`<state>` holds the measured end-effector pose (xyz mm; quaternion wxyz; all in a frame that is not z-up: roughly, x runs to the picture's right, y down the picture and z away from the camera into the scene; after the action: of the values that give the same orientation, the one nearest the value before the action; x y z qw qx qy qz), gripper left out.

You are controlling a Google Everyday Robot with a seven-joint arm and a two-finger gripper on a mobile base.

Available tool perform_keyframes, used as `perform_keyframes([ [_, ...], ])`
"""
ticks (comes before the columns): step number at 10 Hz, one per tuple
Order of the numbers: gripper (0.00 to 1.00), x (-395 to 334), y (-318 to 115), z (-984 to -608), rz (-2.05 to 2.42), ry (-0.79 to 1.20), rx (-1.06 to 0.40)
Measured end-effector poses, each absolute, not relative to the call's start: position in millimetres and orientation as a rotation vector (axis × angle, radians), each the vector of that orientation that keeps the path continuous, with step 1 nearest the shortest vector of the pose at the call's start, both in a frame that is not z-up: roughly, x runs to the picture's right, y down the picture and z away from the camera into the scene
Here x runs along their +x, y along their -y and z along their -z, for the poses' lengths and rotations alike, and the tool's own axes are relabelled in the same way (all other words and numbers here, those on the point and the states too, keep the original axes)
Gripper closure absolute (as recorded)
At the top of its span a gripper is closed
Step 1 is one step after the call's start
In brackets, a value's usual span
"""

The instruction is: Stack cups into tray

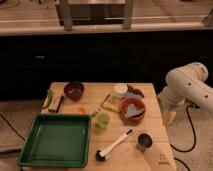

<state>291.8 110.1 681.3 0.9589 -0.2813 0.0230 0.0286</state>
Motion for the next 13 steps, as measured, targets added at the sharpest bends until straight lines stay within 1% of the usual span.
perform_keyframes([
  [4, 0.20, 292.7, -112.9, -680.0, -0.044, -0.055, -0.573],
  [6, 0.20, 294.3, -126.0, -673.1, -0.004, -0.075, -0.580],
  [10, 0.20, 296.1, -129.5, -672.7, 0.030, -0.088, -0.583],
  [13, 0.20, 297.9, -145.2, -664.5, 0.087, -0.086, -0.590],
])
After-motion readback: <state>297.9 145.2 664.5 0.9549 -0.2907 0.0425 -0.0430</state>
